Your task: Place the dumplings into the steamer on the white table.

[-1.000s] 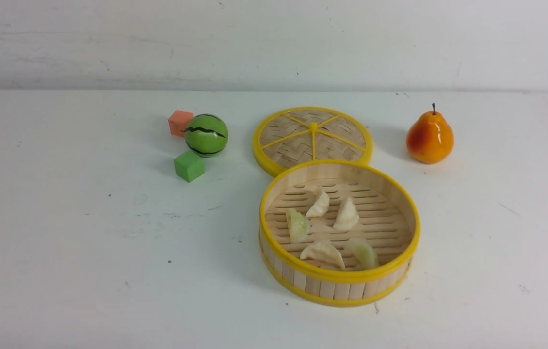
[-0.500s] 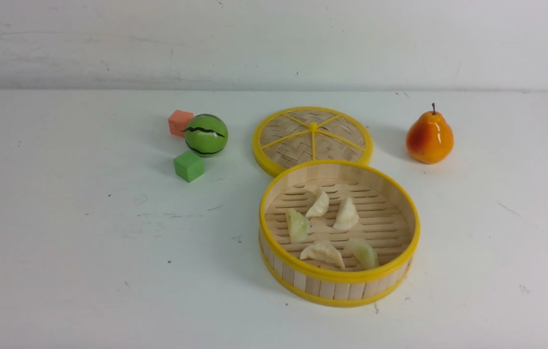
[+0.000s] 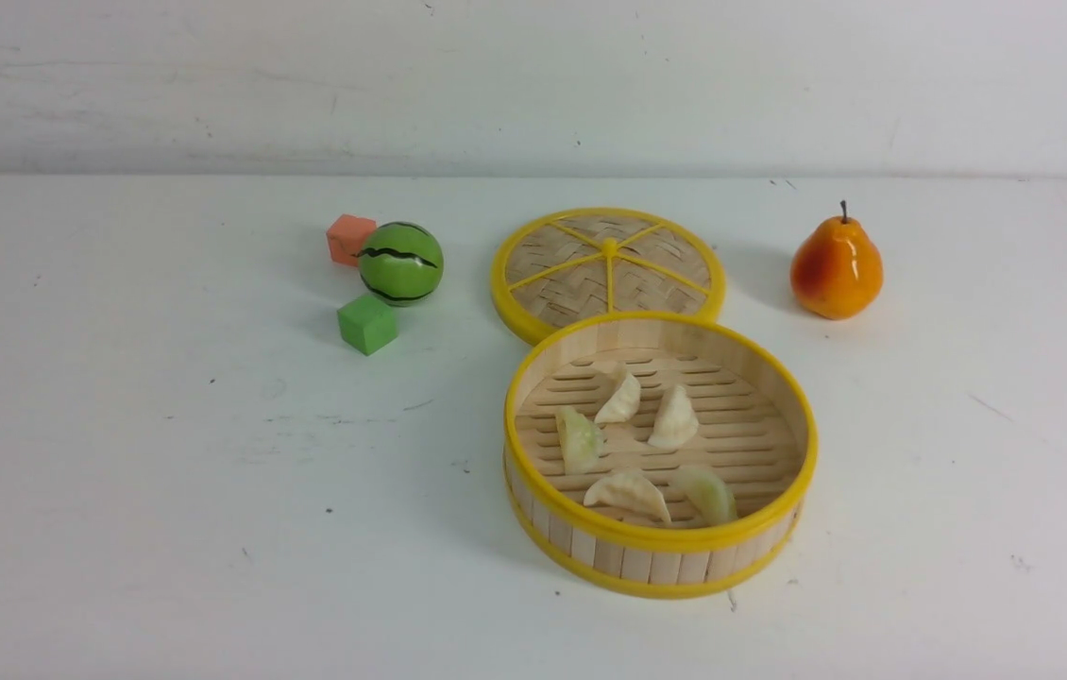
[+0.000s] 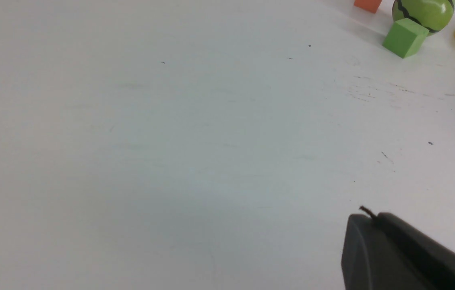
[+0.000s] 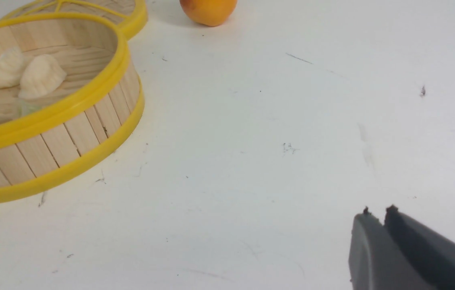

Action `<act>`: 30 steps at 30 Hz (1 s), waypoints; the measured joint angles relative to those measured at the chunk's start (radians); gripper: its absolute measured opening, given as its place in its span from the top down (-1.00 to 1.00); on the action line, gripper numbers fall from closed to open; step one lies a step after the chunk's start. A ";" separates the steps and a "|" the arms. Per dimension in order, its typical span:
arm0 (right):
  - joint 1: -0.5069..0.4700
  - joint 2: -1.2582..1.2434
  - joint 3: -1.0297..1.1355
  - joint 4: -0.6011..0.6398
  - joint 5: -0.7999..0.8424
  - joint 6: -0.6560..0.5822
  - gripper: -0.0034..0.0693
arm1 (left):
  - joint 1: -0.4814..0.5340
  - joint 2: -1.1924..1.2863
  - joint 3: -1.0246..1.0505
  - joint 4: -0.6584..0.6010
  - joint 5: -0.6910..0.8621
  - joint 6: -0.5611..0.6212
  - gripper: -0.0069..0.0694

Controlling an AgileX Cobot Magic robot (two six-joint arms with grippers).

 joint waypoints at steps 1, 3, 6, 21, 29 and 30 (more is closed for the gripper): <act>0.000 0.000 0.000 0.000 0.000 0.000 0.76 | 0.000 0.000 0.000 0.000 0.000 0.000 0.86; 0.000 0.000 0.000 0.000 0.000 0.000 0.76 | 0.000 0.000 0.000 0.000 0.000 0.000 0.86; 0.000 0.000 0.000 0.000 0.000 0.000 0.75 | 0.000 0.000 0.000 0.000 0.000 0.000 0.85; 0.000 0.000 0.000 0.000 0.000 0.000 0.68 | 0.000 0.000 0.000 0.000 0.000 0.000 0.82; 0.000 0.000 0.000 0.000 0.000 0.000 0.65 | 0.000 0.000 0.000 0.000 0.000 0.000 0.81; 0.000 0.000 0.000 0.000 0.000 0.000 0.64 | 0.000 0.000 0.000 0.000 0.000 0.000 0.80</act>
